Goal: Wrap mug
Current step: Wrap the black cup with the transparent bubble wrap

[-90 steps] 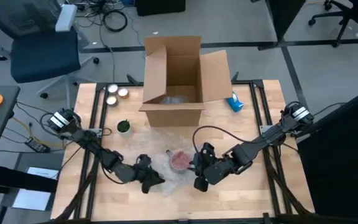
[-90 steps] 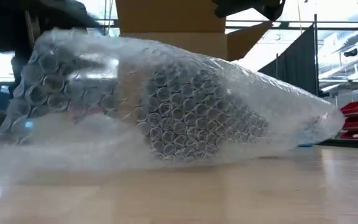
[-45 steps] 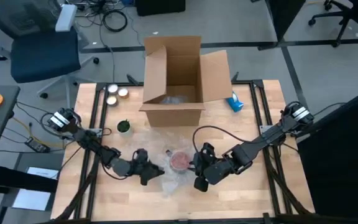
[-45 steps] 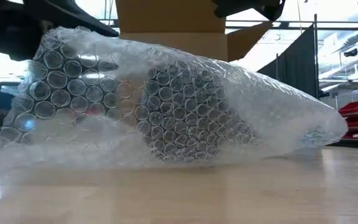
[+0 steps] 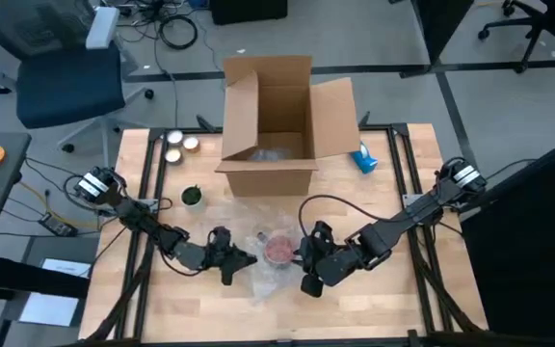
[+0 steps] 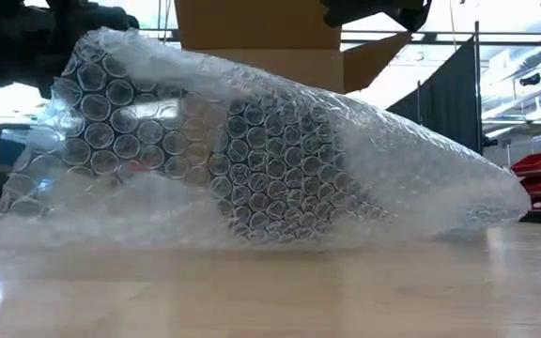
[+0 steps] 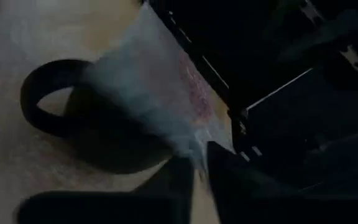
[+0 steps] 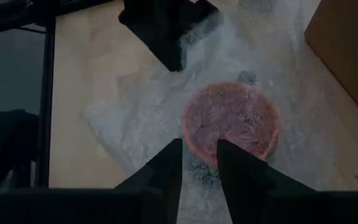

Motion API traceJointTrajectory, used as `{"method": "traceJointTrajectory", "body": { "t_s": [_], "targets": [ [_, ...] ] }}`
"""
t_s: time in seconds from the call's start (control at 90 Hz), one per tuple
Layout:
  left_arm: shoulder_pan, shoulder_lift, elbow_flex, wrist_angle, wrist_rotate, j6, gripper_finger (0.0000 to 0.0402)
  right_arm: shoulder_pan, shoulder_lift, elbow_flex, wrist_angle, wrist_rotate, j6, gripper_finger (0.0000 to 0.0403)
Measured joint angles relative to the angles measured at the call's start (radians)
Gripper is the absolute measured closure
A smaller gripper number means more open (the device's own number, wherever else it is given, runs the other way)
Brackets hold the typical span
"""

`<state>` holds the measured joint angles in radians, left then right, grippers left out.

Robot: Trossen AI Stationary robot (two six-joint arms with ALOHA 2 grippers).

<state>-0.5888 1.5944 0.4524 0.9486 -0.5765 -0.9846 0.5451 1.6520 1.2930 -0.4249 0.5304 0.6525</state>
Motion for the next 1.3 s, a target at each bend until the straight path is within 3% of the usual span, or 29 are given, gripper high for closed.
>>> {"method": "traceJointTrajectory", "body": {
  "t_s": [0.233,0.522,0.733,0.978,1.3],
  "targets": [
    [-0.007,0.001,0.117,0.035,0.034,0.202,0.0401,0.05,-0.003,0.0,-0.098,-0.001,0.081,0.0331],
    [-0.01,0.001,0.314,-0.033,0.136,0.412,0.0402,0.13,-0.019,0.0,-0.389,0.003,0.349,0.0353],
    [-0.024,0.001,0.373,-0.223,0.156,0.445,0.0402,0.137,-0.019,0.0,-0.552,0.152,0.477,0.0371],
    [-0.079,0.001,0.407,-0.234,0.211,0.616,0.0402,0.029,-0.019,0.0,-0.413,0.136,0.309,0.0395],
    [-0.107,0.001,0.421,-0.231,0.207,0.699,0.0402,-0.063,0.012,0.0,-0.085,-0.033,0.031,0.0403]
  ]
}}
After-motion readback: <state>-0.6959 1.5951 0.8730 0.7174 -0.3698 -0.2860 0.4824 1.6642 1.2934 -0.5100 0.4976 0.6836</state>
